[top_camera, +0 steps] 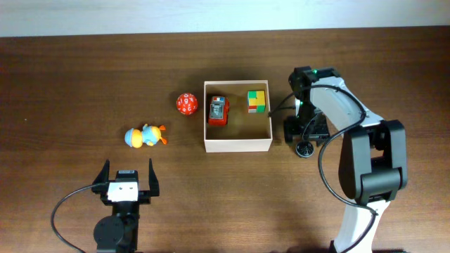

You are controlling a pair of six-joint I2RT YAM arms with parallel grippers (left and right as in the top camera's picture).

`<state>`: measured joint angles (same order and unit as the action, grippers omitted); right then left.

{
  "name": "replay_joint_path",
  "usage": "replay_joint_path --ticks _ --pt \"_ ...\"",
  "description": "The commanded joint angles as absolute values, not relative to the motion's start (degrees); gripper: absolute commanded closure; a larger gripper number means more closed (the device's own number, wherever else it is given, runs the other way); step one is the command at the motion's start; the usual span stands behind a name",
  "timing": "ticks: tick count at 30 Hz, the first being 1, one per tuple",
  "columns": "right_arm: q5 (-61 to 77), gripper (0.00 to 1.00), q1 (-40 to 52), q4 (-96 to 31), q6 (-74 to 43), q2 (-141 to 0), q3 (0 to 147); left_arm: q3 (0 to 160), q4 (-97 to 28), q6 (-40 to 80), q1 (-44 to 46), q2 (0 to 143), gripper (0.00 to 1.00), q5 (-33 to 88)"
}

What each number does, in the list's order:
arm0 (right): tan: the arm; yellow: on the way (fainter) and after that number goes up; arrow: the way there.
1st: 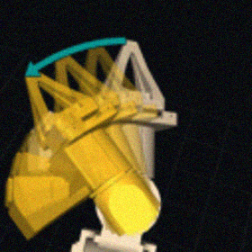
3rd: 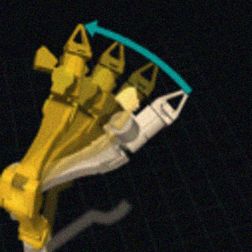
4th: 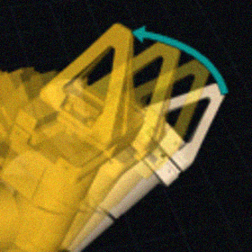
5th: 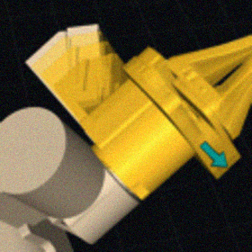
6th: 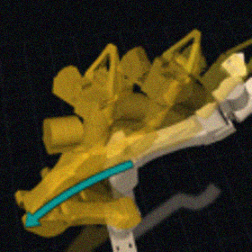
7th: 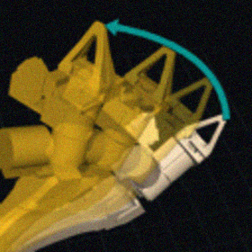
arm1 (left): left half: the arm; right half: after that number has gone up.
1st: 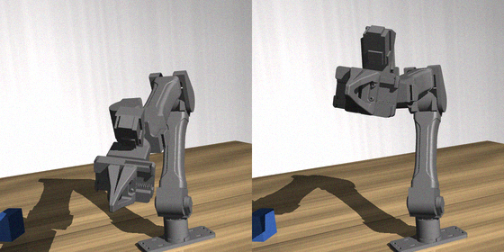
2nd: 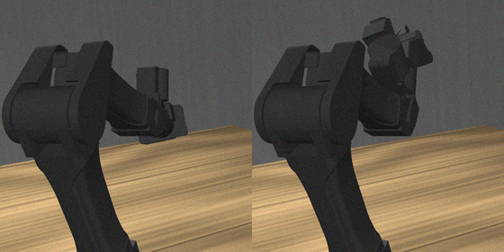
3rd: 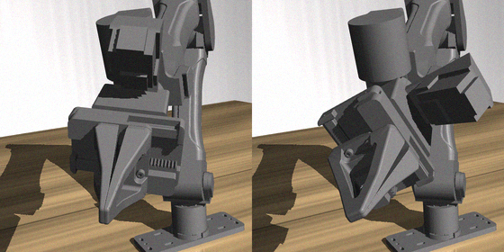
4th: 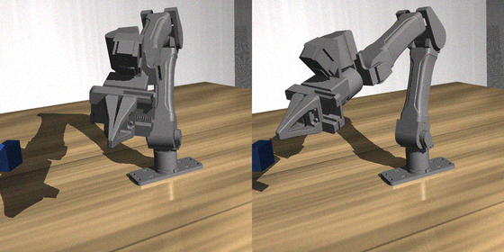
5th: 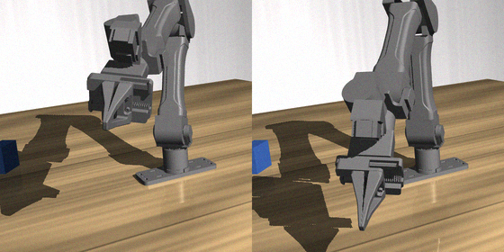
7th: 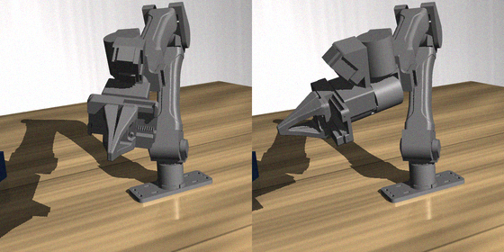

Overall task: Pack container
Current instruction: 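Lower the right gripper onto the black puck and close on it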

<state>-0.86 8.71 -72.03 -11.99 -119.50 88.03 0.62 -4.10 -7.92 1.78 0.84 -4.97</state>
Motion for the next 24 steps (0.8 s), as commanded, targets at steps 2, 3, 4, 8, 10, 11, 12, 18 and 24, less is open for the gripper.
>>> replay_joint_path --ticks 2,3,4,8,10,11,12,18,24 --pt "0.9 0.27 8.2 -69.2 -12.5 -118.4 85.1 0.5 -4.3 -8.7 1.5 0.4 0.01 -5.4" --pt "0.9 0.27 8.2 -68.7 -12.5 -118.4 84.8 0.5 -4.3 -8.7 1.5 0.4 0.01 -5.4" --pt "0.9 0.27 8.2 -68.3 -12.5 -118.4 84.5 0.5 -4.3 -8.7 1.5 0.4 0.01 -5.4" --pt "0.9 0.28 8.2 -67.0 -12.6 -118.4 84.1 0.5 -4.3 -8.7 1.5 0.4 0.01 -5.4" --pt "0.9 0.28 8.2 -66.8 -12.8 -118.4 84.1 0.5 -4.3 -8.7 1.5 0.4 0.01 -5.4" --pt "0.8 0.29 8.2 -66.8 -13.0 -118.4 84.1 0.5 -4.3 -8.7 1.5 0.4 0.01 -5.4" --pt "0.8 0.3 8.1 -66.8 -13.0 -118.4 84.1 0.5 -4.3 -8.7 1.5 0.4 0.01 -5.4" --pt "0.9 0.32 8.1 -67.3 -13.0 -118.4 84.1 0.5 -4.3 -8.7 1.5 0.4 0.01 -5.4" --pt "0.8 0.33 8.1 -68.4 -13.0 -118.4 83.4 0.5 -4.3 -8.7 1.5 0.4 0.01 -5.4"
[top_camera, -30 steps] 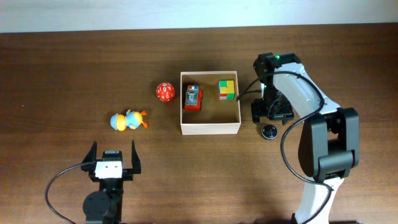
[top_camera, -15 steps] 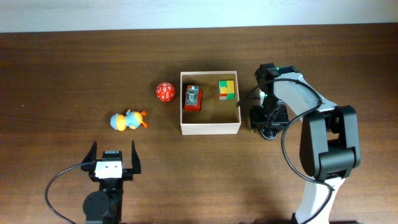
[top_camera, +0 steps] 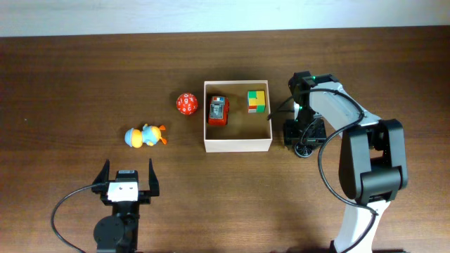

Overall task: Pack container
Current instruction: 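Lower the right gripper onto the black puck and close on it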

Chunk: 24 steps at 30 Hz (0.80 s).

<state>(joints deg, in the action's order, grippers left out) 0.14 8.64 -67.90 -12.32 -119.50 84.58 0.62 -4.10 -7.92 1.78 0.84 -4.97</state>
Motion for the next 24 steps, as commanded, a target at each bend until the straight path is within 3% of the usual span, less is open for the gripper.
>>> replay_joint_path --ticks 1,17,24 --pt "0.8 0.33 8.1 -68.2 -13.0 -118.4 83.0 0.5 -4.3 -8.7 1.5 0.4 0.01 -5.4" --pt "-0.9 0.39 8.1 -64.0 -12.9 -118.4 81.7 0.5 -4.3 -8.7 1.5 0.4 0.01 -5.4" --pt "-1.1 0.57 8.1 -63.8 -13.0 -118.4 81.7 0.5 -4.3 -8.7 1.5 0.4 0.01 -5.4"
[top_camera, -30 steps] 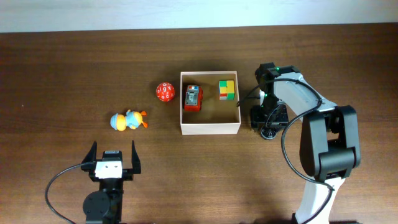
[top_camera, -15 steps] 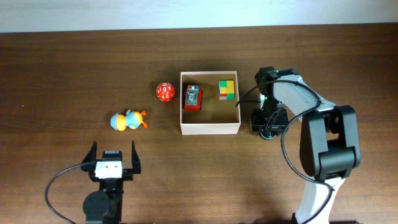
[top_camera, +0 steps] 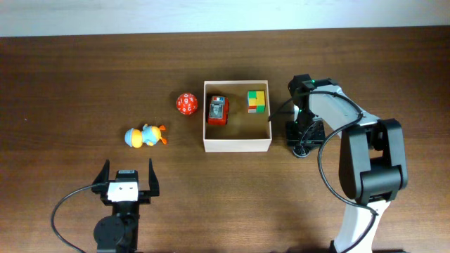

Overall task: Pack container
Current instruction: 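Lower the right gripper onto the black puck and close on it, then lift the black puck with the right gripper and carry it over the box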

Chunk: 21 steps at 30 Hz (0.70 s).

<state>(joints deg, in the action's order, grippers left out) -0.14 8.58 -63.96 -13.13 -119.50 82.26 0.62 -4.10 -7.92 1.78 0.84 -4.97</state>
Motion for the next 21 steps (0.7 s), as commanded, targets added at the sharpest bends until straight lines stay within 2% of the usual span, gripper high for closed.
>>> replay_joint_path --ticks 1,11,21 --pt "-1.1 0.57 8.1 -63.8 -12.9 -118.4 81.7 0.5 -4.3 -8.7 1.5 0.4 0.01 -5.4" --pt "-2.2 0.6 7.2 -63.9 -12.4 -118.4 83.4 0.5 -4.3 -8.7 1.5 0.4 0.01 -5.4" --pt "-1.7 0.59 2.5 -75.6 -9.8 -118.4 101.2 0.5 -4.3 -8.7 1.5 0.4 0.01 -5.5"
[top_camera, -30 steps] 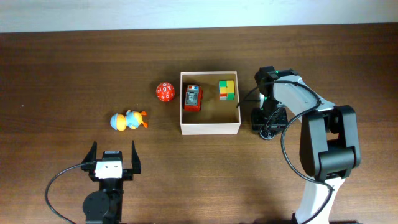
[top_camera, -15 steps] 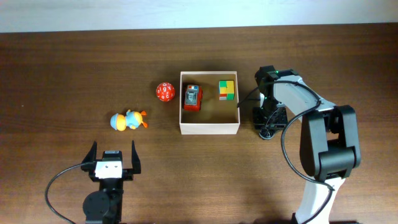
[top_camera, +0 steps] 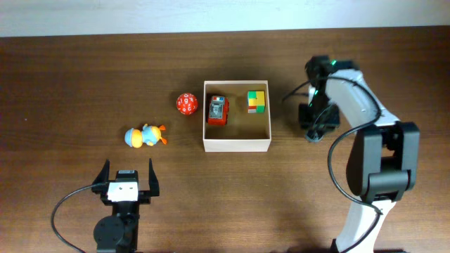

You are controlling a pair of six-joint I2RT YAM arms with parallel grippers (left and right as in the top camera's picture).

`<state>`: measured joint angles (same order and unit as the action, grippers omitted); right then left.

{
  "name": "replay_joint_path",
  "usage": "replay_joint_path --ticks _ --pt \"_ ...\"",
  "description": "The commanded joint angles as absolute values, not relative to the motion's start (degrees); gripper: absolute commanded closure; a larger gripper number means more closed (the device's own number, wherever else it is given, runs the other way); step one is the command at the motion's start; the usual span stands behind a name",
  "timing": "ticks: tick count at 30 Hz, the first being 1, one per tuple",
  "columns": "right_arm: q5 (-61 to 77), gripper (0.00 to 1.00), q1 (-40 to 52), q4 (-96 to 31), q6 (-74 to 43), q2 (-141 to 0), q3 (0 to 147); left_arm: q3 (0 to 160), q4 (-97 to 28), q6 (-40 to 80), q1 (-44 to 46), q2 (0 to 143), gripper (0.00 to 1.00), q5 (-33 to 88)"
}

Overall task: Pack container
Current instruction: 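Lift the black puck with the right gripper and carry it over the box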

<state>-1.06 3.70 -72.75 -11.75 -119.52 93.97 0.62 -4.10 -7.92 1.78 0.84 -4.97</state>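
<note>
The white open box (top_camera: 237,145) stands mid-table. Inside it are a red toy car (top_camera: 218,110) on the left and a multicoloured cube (top_camera: 256,100) at the far right corner. A red numbered ball (top_camera: 185,104) lies just outside the box's left wall, and an orange and blue toy (top_camera: 145,135) lies further left. My right gripper (top_camera: 313,132) points down at the table to the right of the box, apart from it. Its jaws are hidden under the wrist. My left gripper (top_camera: 129,174) stands open near the front edge, holding nothing.
The dark wooden table (top_camera: 70,84) reaches to a pale wall strip at the back. The right arm's cable loops beside the box's right side.
My right gripper has moved right, away from the box's right wall, and slightly toward the back. The toys, the box and the left arm are unchanged.
My right gripper was low beside the box's right wall, with a dark round shape at its tip. At the two later moments it was pressed closer to that wall. Now it is further right. The box's contents and the outside toys stayed put.
</note>
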Motion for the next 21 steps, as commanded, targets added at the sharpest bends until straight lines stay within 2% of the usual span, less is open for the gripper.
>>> replay_joint_path --ticks 1,6,13,21 --pt "-1.7 0.6 2.5 -76.9 -9.7 -118.4 103.8 0.5 -4.3 -8.7 1.5 0.4 0.01 -5.4" --pt "7.7 0.59 3.0 -80.6 -3.5 -118.4 115.0 0.5 -4.3 -8.7 1.5 0.4 0.01 -5.4" --pt "31.6 0.59 6.6 -80.9 9.3 -118.4 126.0 0.5 -4.3 -8.7 1.5 0.4 0.01 -5.4" --pt "29.9 0.59 15.4 -75.6 9.9 -118.5 125.4 0.5 -4.3 -8.7 1.5 0.4 0.01 -5.4"
